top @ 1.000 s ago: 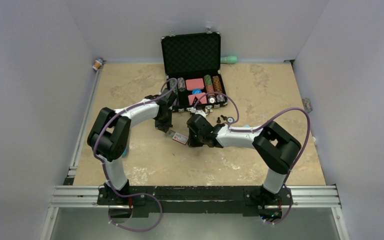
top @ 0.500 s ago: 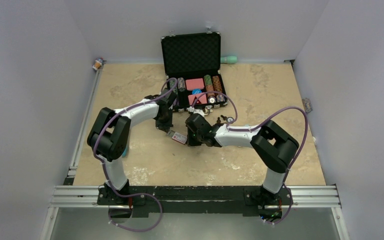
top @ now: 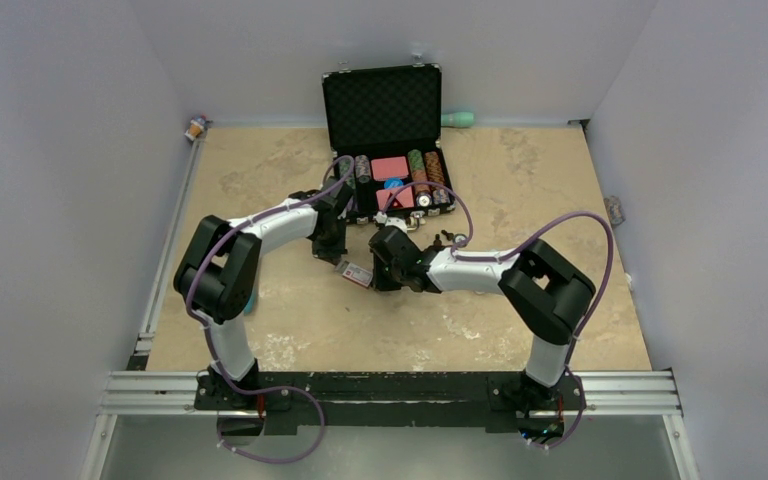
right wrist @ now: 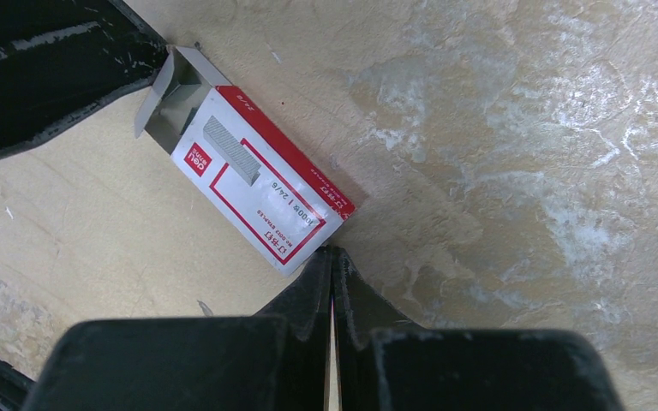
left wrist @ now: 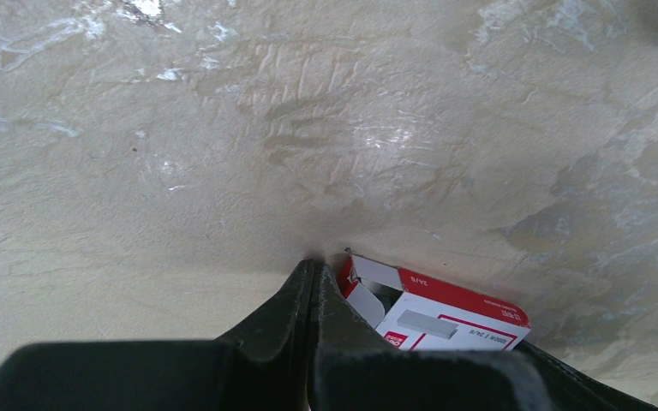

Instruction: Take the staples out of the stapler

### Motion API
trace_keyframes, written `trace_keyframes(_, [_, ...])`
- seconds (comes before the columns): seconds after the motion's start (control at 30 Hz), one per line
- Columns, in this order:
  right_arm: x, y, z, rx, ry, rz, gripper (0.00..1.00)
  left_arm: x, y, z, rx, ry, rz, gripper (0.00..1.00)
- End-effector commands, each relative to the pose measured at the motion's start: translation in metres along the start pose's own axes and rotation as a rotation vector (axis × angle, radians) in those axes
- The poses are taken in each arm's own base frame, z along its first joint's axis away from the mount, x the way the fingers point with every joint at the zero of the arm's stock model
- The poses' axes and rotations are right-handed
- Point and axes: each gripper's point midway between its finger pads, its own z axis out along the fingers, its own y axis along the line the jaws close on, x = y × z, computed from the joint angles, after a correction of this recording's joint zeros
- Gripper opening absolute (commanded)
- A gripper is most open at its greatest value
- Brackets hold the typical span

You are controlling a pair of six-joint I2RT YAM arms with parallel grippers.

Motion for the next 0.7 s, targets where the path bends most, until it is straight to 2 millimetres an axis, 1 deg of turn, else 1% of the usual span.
trace_keyframes(0.0, [-0.006, -0.001, 0.003, 0.016, -0.008, -0.018, 0.00, 0.019, -0.012, 0.010, 0.063, 0.051, 0.006, 0.00])
trace_keyframes(0.23, [-0.006, -0.001, 0.004, 0.018, -0.008, -0.021, 0.00, 0.021, -0.016, 0.008, 0.085, 0.060, 0.000, 0.00])
trace_keyframes(0.53, [-0.006, -0.002, 0.004, 0.020, -0.009, -0.020, 0.00, 0.022, -0.023, -0.001, 0.116, 0.058, -0.005, 0.00])
trace_keyframes(0.67, [-0.006, -0.001, 0.004, 0.018, -0.008, -0.021, 0.00, 0.025, -0.023, 0.001, 0.121, 0.065, -0.010, 0.00])
